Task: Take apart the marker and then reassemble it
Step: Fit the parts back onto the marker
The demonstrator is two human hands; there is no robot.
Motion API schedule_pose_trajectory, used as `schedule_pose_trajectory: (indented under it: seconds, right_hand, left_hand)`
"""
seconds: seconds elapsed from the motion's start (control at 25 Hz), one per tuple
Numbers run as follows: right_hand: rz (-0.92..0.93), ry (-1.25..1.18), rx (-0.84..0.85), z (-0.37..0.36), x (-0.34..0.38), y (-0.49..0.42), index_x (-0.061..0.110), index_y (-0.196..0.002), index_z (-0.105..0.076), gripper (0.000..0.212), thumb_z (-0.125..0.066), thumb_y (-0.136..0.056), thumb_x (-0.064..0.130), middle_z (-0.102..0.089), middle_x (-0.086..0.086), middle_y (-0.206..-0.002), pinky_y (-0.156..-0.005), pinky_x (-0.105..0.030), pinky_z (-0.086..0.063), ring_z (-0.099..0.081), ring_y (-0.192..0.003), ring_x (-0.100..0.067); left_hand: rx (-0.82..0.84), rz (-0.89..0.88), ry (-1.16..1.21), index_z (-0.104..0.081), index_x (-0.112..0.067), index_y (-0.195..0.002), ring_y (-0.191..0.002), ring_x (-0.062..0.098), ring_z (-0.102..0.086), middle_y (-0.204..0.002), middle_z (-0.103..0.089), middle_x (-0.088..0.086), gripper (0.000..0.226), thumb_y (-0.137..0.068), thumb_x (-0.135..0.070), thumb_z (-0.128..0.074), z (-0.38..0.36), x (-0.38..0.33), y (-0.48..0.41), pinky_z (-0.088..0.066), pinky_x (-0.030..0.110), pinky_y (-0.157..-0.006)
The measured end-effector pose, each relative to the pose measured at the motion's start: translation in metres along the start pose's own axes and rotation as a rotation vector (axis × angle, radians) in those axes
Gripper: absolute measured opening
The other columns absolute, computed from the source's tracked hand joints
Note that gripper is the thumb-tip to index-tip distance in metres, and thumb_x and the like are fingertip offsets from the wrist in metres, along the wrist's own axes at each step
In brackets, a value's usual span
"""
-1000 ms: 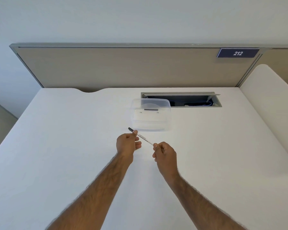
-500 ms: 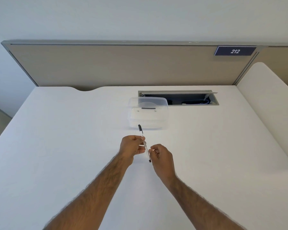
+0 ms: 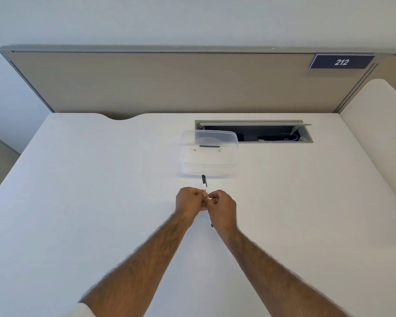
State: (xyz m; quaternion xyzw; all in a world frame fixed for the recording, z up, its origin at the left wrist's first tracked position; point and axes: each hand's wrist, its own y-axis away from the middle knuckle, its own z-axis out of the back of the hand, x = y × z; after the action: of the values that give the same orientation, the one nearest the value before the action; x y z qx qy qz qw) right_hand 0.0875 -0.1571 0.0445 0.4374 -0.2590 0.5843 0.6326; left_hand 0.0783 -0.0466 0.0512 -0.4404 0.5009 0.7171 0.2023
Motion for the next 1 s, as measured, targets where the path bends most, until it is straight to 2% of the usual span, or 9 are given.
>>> schedule_pose_trajectory:
  seconds: [0.08,0.16,0.32,0.52,0.68,0.88,1.0]
  right_hand:
    - [-0.026,0.032,0.001,-0.003,-0.001,-0.004,0.014,-0.094,-0.068,0.008,-0.062,-0.089,0.017,-0.07,0.001,-0.086,-0.07,-0.036,-0.058,-0.067,-0.08,-0.019]
    - [-0.057,0.054,0.007,-0.005,-0.004,-0.01,0.012,-0.095,-0.069,0.012,-0.059,-0.088,0.012,-0.071,0.0,-0.091,-0.072,-0.034,-0.057,-0.067,-0.083,-0.018]
    - [-0.1,0.072,0.028,-0.008,-0.009,-0.015,0.012,-0.096,-0.071,0.018,-0.054,-0.089,0.009,-0.071,0.0,-0.092,-0.045,-0.018,-0.045,-0.064,-0.068,-0.008]
    - [-0.123,0.067,0.056,-0.01,-0.01,-0.017,0.01,-0.097,-0.07,0.023,-0.05,-0.085,0.007,-0.072,-0.002,-0.096,-0.054,-0.029,-0.054,-0.069,-0.079,-0.018]
    - [-0.118,0.075,0.062,-0.012,-0.011,-0.017,0.01,-0.094,-0.069,0.018,-0.055,-0.083,0.007,-0.071,-0.001,-0.093,-0.043,-0.025,-0.045,-0.067,-0.074,-0.018]
    - [-0.107,0.126,0.075,-0.014,-0.01,-0.02,0.008,-0.093,-0.067,0.018,-0.053,-0.082,0.006,-0.071,-0.005,-0.095,-0.058,-0.027,-0.047,-0.067,-0.083,-0.022]
    - [-0.104,0.153,0.07,-0.015,-0.009,-0.022,0.008,-0.09,-0.067,0.017,-0.054,-0.081,0.006,-0.07,-0.004,-0.093,-0.059,-0.029,-0.049,-0.067,-0.082,-0.022]
  left_hand:
    - [-0.04,0.004,-0.029,-0.073,0.001,-0.086,-0.07,0.026,-0.078,-0.083,-0.078,0.017,0.005,-0.09,0.0,-0.07,-0.003,0.003,-0.004,-0.064,0.034,-0.066]
    - [-0.068,0.014,-0.063,-0.073,-0.002,-0.082,-0.066,0.023,-0.077,-0.08,-0.078,0.014,0.007,-0.088,0.0,-0.071,-0.007,0.007,-0.009,-0.063,0.031,-0.06]
    - [-0.084,0.023,-0.145,-0.075,-0.001,-0.082,-0.068,0.026,-0.077,-0.078,-0.077,0.012,0.009,-0.087,0.002,-0.069,-0.012,0.012,-0.018,-0.065,0.039,-0.065]
    - [-0.094,-0.016,-0.263,-0.075,-0.001,-0.079,-0.069,0.025,-0.076,-0.079,-0.077,0.01,0.009,-0.085,0.002,-0.069,-0.016,0.015,-0.022,-0.065,0.04,-0.066]
    - [-0.102,-0.032,-0.323,-0.074,-0.003,-0.075,-0.072,0.024,-0.076,-0.079,-0.077,0.007,0.013,-0.085,0.002,-0.067,-0.016,0.015,-0.023,-0.065,0.039,-0.067]
    - [-0.117,-0.05,-0.395,-0.07,-0.014,-0.061,-0.072,0.019,-0.073,-0.074,-0.075,0.0,0.025,-0.082,-0.001,-0.069,-0.017,0.011,-0.02,-0.061,0.032,-0.063]
    - [-0.117,-0.051,-0.419,-0.072,-0.015,-0.061,-0.071,0.015,-0.072,-0.073,-0.075,-0.002,0.023,-0.082,-0.004,-0.073,-0.018,0.01,-0.02,-0.058,0.028,-0.059]
